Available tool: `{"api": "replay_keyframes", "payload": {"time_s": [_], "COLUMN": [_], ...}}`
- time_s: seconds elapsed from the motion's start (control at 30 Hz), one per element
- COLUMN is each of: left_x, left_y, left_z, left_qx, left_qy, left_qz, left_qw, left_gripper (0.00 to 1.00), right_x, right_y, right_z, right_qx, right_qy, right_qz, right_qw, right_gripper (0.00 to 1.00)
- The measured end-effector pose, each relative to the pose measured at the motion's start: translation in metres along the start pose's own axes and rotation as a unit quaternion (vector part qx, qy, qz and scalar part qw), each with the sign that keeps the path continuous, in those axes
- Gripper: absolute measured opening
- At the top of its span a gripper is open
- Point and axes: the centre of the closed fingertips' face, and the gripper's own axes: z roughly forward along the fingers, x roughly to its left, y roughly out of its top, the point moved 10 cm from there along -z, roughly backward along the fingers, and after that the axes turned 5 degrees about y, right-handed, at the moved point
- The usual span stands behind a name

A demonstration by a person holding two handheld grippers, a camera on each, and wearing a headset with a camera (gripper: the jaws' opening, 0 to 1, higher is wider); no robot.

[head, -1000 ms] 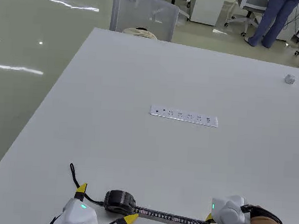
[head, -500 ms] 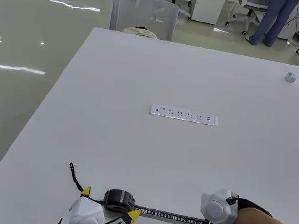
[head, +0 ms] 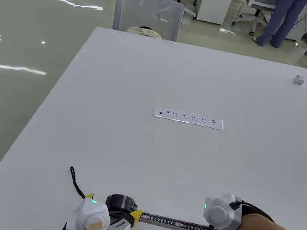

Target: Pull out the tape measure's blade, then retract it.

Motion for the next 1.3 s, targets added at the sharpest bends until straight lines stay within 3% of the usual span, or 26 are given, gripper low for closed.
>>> {"api": "replay_keyframes", "payload": {"time_s": [0.27, 0.5, 0.53, 0.57, 0.6, 0.8, 1.0, 1.3], "left_x": [-0.003, -0.006, -0.005, -0.010, -0.010, -0.012, -0.012, -0.010], "left_y": [0.003, 0.003, 0.002, 0.001, 0.002, 0.002, -0.002, -0.001], "left_z": [0.003, 0.006, 0.005, 0.007, 0.007, 0.010, 0.009, 0.008], "left_qx": [0.007, 0.025, 0.038, 0.033, 0.040, 0.058, 0.056, 0.060], "left_qy": [-0.009, -0.007, -0.004, -0.018, -0.011, -0.006, -0.007, -0.004], "left_qz": [-0.012, 0.007, 0.029, 0.014, 0.029, 0.031, 0.074, 0.080], "left_qw": [0.9999, 0.9996, 0.9988, 0.9992, 0.9987, 0.9978, 0.9957, 0.9950], "left_gripper": [0.75, 0.69, 0.64, 0.59, 0.58, 0.57, 0.55, 0.54], "right_x": [0.002, 0.002, 0.002, 0.002, 0.002, 0.002, 0.002, 0.003], "right_y": [-0.001, 0.001, 0.001, 0.001, 0.001, -0.001, 0.000, 0.000], "right_z": [-0.001, -0.001, -0.002, -0.002, -0.001, -0.001, 0.000, 0.000], "right_qx": [-0.016, -0.005, -0.005, -0.005, -0.007, -0.015, -0.014, -0.016], "right_qy": [-0.002, -0.001, -0.001, -0.001, -0.002, -0.005, -0.006, -0.006], "right_qz": [0.009, 0.012, 0.012, 0.013, 0.014, 0.022, 0.021, 0.019], "right_qw": [0.9998, 0.9999, 0.9999, 0.9999, 0.9999, 0.9996, 0.9997, 0.9997], "right_gripper": [0.16, 0.15, 0.15, 0.15, 0.15, 0.15, 0.15, 0.15]}}
